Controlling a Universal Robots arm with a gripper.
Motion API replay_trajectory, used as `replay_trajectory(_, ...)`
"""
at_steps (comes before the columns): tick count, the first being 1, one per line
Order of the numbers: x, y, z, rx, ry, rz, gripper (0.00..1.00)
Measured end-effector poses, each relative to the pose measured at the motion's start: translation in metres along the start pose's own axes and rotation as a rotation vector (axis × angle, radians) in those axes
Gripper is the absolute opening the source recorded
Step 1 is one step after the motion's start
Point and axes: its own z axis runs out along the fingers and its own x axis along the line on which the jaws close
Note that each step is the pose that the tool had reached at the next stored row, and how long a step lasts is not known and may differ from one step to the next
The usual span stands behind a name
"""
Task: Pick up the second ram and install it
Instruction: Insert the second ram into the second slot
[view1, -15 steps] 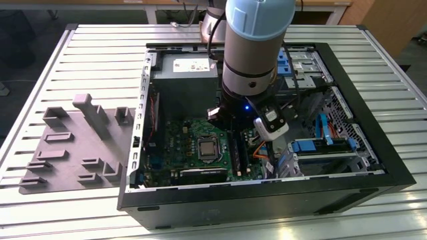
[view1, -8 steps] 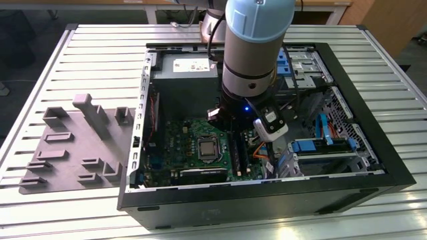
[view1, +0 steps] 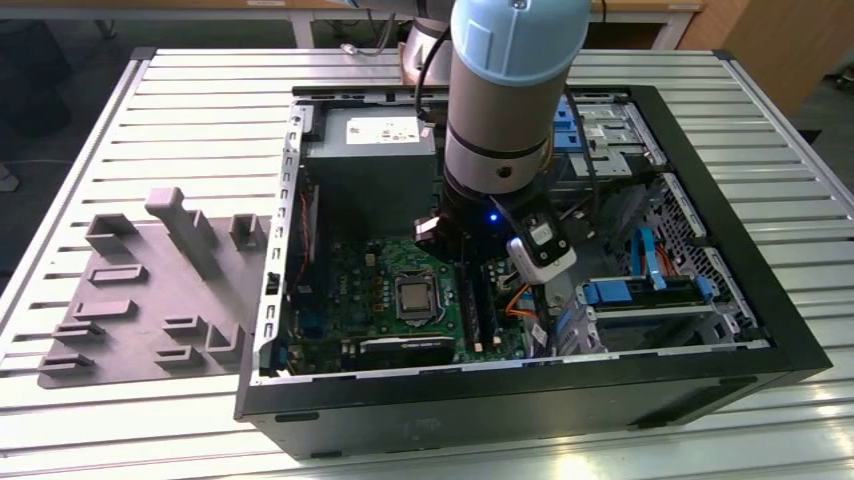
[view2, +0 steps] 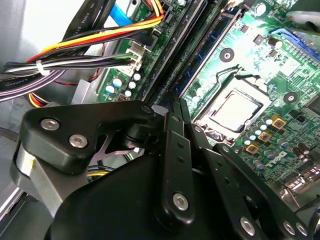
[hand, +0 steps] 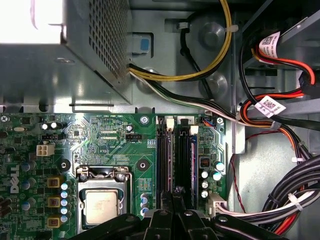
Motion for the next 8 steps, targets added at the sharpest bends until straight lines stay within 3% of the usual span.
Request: replay_trajectory(8,0.0000,0.0000,0.0009,-0.0001,0.0000,0.000,0.12)
